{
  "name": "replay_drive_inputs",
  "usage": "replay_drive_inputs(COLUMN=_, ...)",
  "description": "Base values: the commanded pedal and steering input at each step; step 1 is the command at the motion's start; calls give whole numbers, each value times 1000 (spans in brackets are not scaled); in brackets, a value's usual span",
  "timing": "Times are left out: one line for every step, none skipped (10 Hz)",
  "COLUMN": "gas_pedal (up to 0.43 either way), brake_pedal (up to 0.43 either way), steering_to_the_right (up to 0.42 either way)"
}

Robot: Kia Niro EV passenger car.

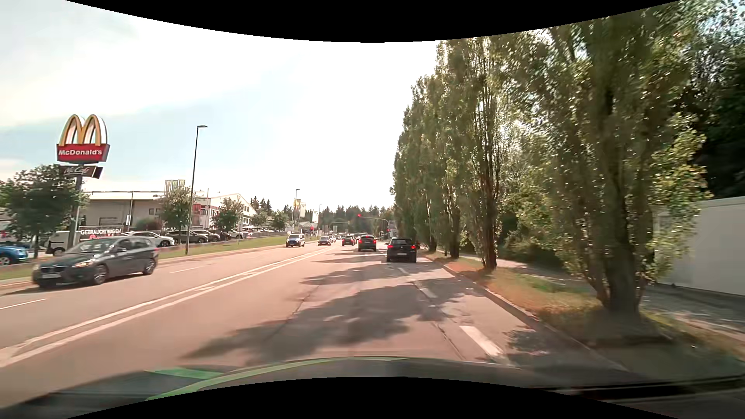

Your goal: Follow the waypoints while adhering to traffic rules and regulations

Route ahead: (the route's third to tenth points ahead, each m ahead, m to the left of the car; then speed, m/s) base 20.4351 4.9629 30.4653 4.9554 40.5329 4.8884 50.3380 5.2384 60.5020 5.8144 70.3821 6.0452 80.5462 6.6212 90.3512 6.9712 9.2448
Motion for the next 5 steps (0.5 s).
replay_drive_inputs(gas_pedal=0, brake_pedal=177, steering_to_the_right=-1)
replay_drive_inputs(gas_pedal=0, brake_pedal=183, steering_to_the_right=0)
replay_drive_inputs(gas_pedal=0, brake_pedal=183, steering_to_the_right=-1)
replay_drive_inputs(gas_pedal=0, brake_pedal=177, steering_to_the_right=0)
replay_drive_inputs(gas_pedal=0, brake_pedal=171, steering_to_the_right=0)
